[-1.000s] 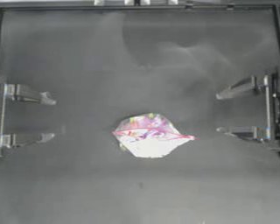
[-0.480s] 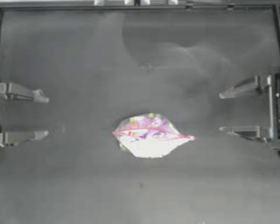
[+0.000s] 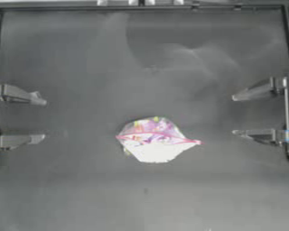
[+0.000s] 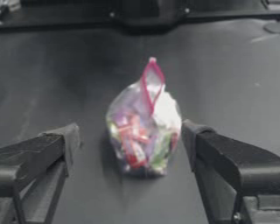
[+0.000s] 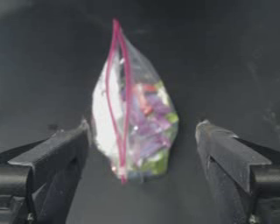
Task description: Put candy in bag
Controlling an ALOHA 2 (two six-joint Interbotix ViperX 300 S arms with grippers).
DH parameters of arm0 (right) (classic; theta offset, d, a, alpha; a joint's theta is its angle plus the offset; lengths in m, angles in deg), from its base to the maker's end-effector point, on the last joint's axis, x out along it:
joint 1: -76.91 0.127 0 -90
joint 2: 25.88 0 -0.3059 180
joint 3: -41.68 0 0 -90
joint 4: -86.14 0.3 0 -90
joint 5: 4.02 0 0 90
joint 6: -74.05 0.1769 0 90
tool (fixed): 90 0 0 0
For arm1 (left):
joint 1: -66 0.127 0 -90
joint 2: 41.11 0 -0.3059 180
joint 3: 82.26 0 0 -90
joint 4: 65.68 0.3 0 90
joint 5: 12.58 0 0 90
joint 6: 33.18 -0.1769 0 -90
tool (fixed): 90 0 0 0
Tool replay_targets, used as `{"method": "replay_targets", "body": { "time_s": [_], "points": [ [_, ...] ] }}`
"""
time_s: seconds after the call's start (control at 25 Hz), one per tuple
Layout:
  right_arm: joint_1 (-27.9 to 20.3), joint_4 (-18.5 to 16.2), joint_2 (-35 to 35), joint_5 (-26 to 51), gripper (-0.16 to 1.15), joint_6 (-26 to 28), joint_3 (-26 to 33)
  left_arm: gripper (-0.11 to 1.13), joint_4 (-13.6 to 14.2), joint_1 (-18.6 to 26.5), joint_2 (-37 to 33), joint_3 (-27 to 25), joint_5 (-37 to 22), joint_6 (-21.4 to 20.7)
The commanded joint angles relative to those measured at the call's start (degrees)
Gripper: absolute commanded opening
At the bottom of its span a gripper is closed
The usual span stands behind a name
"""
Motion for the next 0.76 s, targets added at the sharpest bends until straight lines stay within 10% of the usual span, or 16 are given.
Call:
{"method": "replay_targets", "body": {
  "time_s": [0.04,0.76],
  "points": [
    [0.0,-0.3,-1.0,-0.3,1.00,0.1,0.4,0.99,0.0,0.1,-1.3,0.2,-0.4,0.1],
    [-1.0,0.7,-7.3,0.1,1.00,0.1,-2.5,0.99,-1.2,1.8,-13.2,-4.0,-3.1,0.2]
  ]
}}
